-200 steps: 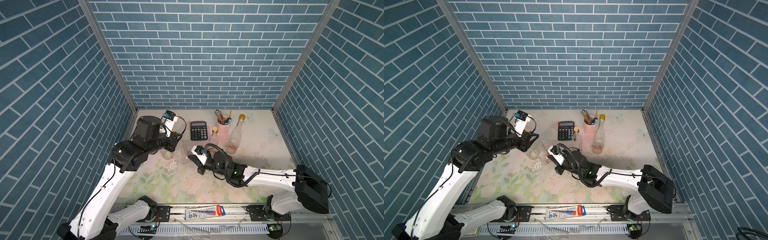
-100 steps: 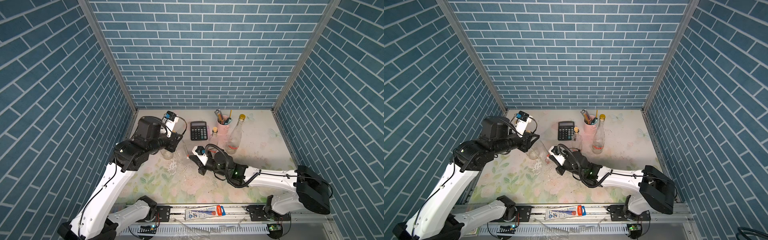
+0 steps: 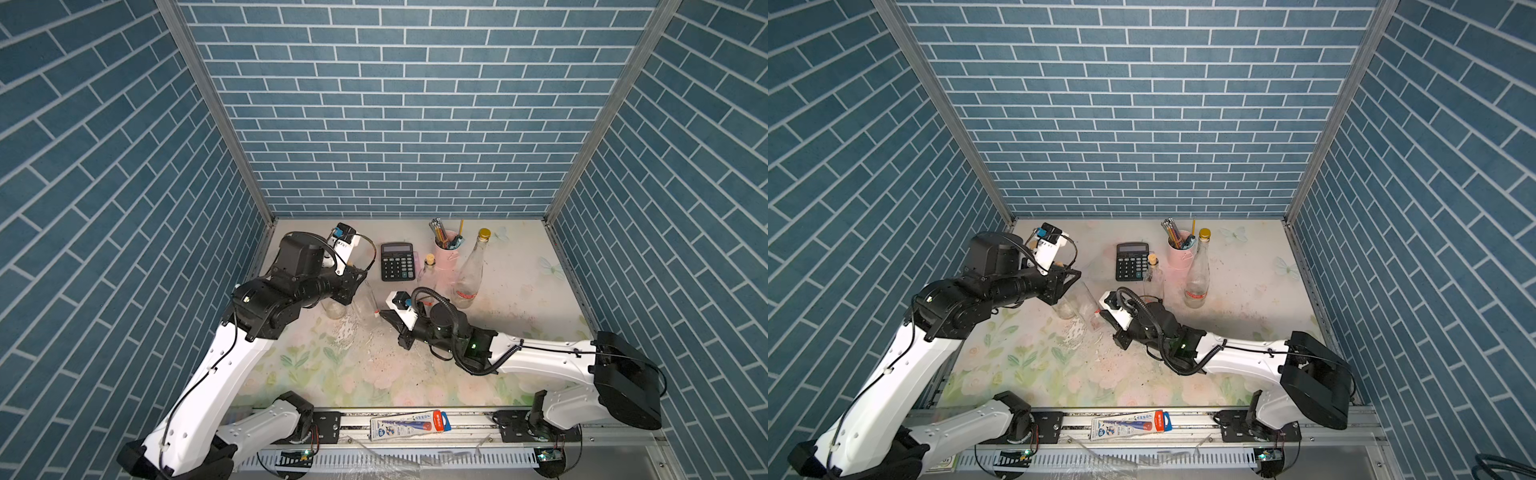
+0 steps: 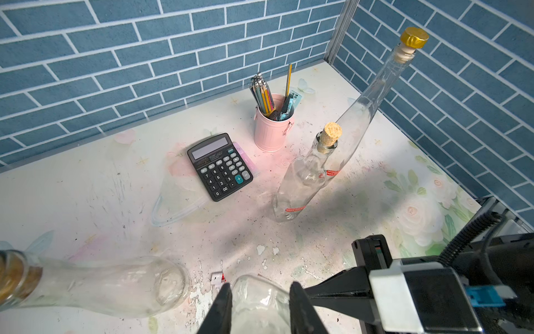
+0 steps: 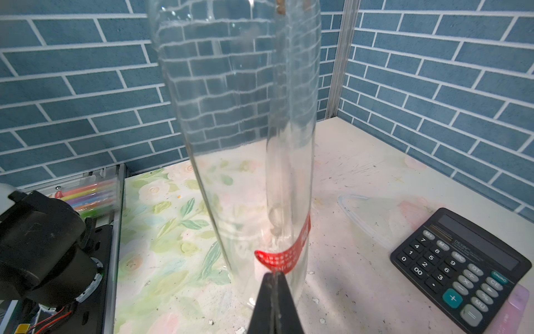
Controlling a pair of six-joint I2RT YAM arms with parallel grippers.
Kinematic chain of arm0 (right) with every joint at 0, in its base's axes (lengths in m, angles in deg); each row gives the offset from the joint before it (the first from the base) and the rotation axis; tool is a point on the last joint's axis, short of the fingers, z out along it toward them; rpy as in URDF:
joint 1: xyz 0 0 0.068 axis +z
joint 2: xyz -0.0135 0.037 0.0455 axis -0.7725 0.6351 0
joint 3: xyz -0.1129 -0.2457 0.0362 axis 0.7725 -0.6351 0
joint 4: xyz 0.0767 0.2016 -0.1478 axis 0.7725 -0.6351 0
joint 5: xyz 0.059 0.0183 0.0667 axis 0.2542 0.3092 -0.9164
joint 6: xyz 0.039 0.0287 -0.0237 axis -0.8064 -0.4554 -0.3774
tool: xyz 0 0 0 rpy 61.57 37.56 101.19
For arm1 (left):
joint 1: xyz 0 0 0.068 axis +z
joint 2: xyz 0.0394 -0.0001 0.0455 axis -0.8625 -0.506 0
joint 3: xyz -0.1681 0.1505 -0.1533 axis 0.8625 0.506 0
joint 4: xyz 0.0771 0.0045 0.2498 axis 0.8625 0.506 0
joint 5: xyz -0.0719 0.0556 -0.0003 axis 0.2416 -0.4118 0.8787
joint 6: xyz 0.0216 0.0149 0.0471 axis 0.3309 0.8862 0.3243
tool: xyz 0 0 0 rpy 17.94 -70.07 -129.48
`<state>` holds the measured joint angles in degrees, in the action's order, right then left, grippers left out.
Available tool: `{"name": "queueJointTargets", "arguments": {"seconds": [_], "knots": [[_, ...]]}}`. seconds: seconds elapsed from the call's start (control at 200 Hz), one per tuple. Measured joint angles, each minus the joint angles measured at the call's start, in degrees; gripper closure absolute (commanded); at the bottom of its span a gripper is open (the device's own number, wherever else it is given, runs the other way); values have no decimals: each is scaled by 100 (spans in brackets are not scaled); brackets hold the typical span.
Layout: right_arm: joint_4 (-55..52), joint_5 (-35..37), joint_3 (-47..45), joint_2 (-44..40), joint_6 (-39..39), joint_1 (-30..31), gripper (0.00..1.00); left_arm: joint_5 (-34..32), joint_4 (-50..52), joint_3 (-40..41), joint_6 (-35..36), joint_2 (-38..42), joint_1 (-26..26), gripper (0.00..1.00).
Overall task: Remove the label from the bottle
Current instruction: Tear open the label from the bottle.
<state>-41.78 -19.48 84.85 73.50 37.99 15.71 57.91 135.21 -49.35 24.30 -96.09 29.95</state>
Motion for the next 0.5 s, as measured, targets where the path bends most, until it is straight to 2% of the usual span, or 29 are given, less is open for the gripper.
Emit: {"name": "queueJointTargets", "arguments": {"seconds": [0.5], "knots": [[-17,173,-92,-105,2,-79,100,59,31,-17,94,-116,-2,100]]}}
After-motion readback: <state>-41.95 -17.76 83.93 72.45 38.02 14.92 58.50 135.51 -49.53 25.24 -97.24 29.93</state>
